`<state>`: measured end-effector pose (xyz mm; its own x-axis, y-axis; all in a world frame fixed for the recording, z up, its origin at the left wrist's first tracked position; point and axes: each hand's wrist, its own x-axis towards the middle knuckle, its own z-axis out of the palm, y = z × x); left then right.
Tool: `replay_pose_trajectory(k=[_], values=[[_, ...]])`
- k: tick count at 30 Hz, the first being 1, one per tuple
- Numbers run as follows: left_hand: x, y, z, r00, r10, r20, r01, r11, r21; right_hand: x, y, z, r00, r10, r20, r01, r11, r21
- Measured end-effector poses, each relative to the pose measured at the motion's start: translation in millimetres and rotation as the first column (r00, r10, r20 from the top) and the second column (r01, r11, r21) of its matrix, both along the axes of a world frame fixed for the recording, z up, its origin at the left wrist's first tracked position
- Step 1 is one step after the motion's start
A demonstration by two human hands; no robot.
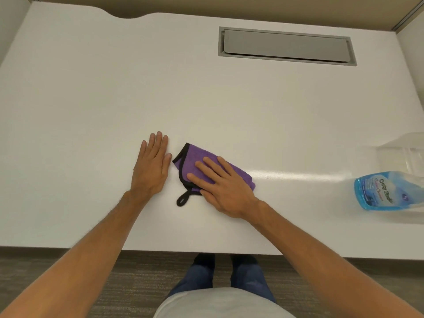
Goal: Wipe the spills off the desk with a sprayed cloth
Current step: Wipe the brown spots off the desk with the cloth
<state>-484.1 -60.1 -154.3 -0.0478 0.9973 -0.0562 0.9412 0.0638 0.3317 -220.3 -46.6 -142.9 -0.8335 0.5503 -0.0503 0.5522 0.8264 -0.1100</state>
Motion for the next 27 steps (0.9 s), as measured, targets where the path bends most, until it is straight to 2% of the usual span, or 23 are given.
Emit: replay_pose_trajectory(k=[3, 8, 12, 16, 19, 22, 25, 27], values=[[4, -4, -1, 0.996, 0.003, -0.094, -0.003, 1.0, 0.002, 19, 16, -1, 0.999, -0.049, 0.01, 0.048, 0.998, 0.048], [6, -4, -2, 0.99, -0.001, -0.14, 0.0, 1.0, -0.012, 44, 60, 4, 0.935, -0.356, -0.011, 0.355, 0.929, 0.107], [4, -4, -4, 0.989, -0.005, -0.145, 0.002, 1.0, -0.017, 76, 86, 7, 0.794, -0.607, 0.0, 0.607, 0.794, 0.047], [5, -4, -4, 0.99, -0.006, -0.144, 0.003, 1.0, -0.017, 102, 65, 3, 0.571, -0.821, -0.024, 0.821, 0.571, 0.019], [7, -5, -4, 0.988, 0.005, -0.154, -0.007, 1.0, -0.013, 101, 33, 0, 0.428, -0.901, -0.065, 0.903, 0.429, 0.006], [8, -5, -4, 0.99, 0.004, -0.144, -0.005, 1.0, -0.007, 82, 6, -2, 0.332, -0.939, -0.086, 0.943, 0.333, 0.005], [8, -5, -5, 0.99, 0.01, -0.143, -0.012, 1.0, -0.007, 55, -11, -4, 0.292, -0.952, -0.096, 0.955, 0.295, -0.021], [8, -5, -5, 0.989, 0.012, -0.15, -0.013, 1.0, -0.007, 33, -17, -5, 0.315, -0.941, -0.122, 0.947, 0.321, -0.029]])
